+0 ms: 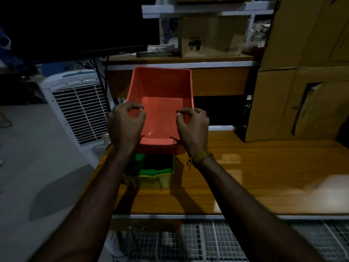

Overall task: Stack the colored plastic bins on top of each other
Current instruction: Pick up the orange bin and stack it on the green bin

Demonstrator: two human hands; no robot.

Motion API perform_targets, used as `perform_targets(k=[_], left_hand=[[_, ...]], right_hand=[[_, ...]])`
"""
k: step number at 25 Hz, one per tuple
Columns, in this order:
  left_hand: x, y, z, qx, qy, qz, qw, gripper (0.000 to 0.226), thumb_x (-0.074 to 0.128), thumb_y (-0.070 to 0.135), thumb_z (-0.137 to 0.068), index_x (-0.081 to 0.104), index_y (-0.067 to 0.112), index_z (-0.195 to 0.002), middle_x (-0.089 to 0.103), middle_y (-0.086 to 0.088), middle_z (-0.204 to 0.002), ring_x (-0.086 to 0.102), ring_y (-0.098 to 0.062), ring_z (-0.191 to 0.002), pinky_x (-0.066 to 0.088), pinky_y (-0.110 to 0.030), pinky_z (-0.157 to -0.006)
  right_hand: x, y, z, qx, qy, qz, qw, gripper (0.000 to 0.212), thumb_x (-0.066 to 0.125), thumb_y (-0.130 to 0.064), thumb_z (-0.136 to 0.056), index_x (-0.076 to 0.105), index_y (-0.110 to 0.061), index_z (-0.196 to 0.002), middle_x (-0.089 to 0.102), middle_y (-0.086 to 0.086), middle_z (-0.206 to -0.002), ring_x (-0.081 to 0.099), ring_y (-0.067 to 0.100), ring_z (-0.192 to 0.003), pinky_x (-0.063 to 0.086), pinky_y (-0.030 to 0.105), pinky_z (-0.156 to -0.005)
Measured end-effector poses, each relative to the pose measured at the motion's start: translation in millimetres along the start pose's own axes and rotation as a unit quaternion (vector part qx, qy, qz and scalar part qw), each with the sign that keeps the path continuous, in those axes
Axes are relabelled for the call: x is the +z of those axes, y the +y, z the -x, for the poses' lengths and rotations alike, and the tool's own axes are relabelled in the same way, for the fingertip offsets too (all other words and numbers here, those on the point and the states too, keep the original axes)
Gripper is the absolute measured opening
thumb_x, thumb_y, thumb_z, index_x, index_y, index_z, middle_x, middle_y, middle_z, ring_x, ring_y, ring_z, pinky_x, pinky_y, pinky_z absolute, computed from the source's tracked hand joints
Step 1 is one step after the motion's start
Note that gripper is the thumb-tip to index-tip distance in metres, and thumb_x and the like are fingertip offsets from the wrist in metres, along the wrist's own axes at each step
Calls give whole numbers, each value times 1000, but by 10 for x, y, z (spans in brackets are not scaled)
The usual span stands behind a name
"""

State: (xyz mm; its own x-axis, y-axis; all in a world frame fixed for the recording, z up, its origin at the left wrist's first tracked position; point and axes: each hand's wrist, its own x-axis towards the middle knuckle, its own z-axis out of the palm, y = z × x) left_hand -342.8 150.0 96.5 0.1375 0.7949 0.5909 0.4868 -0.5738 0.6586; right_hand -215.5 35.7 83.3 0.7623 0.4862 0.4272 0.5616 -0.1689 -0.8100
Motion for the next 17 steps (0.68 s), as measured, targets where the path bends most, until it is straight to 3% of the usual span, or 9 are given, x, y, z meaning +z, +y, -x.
perform_targets(k=[7,10,14,17], left_hand=[[-76,-495,-168,-27,-18,-43,999,21,62,37,-78,75,30,-93,76,-6,-87,69,-31,-83,51,-33,-68],[-13,-708,-141,-51,-35,-51,997,18,63,37,-79,74,30,-91,75,-4,-90,69,-30,-86,52,-33,-71],[127,-916,-39,-76,-64,-61,993,15,63,35,-81,73,31,-91,74,-6,-102,67,-33,-96,54,-41,-82],[233,-1036,26,-87,-73,-60,992,16,65,32,-82,75,27,-92,75,-3,-99,68,-30,-91,51,-35,-77]], right_hand=[[504,-31,-16,35,-68,-31,997,24,59,-30,-91,74,-20,-107,68,11,-120,59,28,-119,46,43,-105],[665,38,22,39,-77,-34,996,23,60,-27,-91,75,-16,-105,72,11,-113,59,27,-121,40,50,-112],[839,210,41,57,-101,6,993,25,58,-28,-91,74,-18,-107,70,12,-116,57,29,-121,43,44,-108],[956,365,74,73,-118,29,990,25,57,-29,-92,73,-21,-109,67,13,-120,55,31,-122,47,43,-104]])
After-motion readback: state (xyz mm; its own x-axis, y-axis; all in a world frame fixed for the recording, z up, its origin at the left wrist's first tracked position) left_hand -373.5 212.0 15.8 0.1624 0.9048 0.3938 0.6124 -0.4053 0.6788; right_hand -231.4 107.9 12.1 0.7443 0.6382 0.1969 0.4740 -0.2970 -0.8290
